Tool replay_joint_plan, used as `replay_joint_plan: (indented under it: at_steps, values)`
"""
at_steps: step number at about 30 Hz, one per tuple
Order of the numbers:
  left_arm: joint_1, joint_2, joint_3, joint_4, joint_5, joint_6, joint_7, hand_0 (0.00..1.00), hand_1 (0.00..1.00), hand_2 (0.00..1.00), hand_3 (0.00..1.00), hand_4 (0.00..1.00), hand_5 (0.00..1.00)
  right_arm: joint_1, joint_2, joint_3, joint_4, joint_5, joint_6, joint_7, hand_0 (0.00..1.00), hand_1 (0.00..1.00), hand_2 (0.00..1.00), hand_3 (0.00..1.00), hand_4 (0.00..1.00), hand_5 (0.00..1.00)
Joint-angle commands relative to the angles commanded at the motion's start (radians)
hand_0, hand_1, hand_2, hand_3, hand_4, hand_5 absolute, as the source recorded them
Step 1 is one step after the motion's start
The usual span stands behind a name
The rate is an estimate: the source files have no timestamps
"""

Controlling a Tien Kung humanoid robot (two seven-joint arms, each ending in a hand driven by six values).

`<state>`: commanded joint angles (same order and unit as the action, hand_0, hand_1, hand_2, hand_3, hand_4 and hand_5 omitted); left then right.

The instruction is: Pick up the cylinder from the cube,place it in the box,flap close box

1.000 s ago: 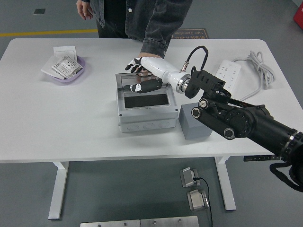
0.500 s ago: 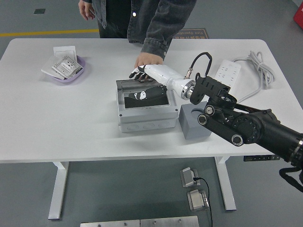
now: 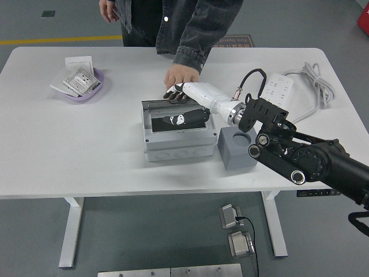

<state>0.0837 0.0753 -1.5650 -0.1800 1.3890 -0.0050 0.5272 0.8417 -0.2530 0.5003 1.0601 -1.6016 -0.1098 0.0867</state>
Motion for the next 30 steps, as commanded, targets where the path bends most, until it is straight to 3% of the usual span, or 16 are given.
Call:
replay_joint_plan:
  at_steps: [22,30]
  values:
    - [-0.003,-0.004,0.007,0.000,-0.004,-0.005,0.000,0.739,0.757,0.727,0.823,0.810,0.658,-0.054,-0.010,0.045,0.025,-0.009,-0.003,-0.004,0.619,0.663,0.685,0.730,0.826,0.536]
    - [0.000,-0.003,-0.003,0.000,0.001,-0.006,0.008,0.739,0.756,0.727,0.823,0.810,0.657,-0.119,-0.038,0.161,0.094,-0.084,0.020,-0.031,0.620,0.663,0.684,0.730,0.824,0.542]
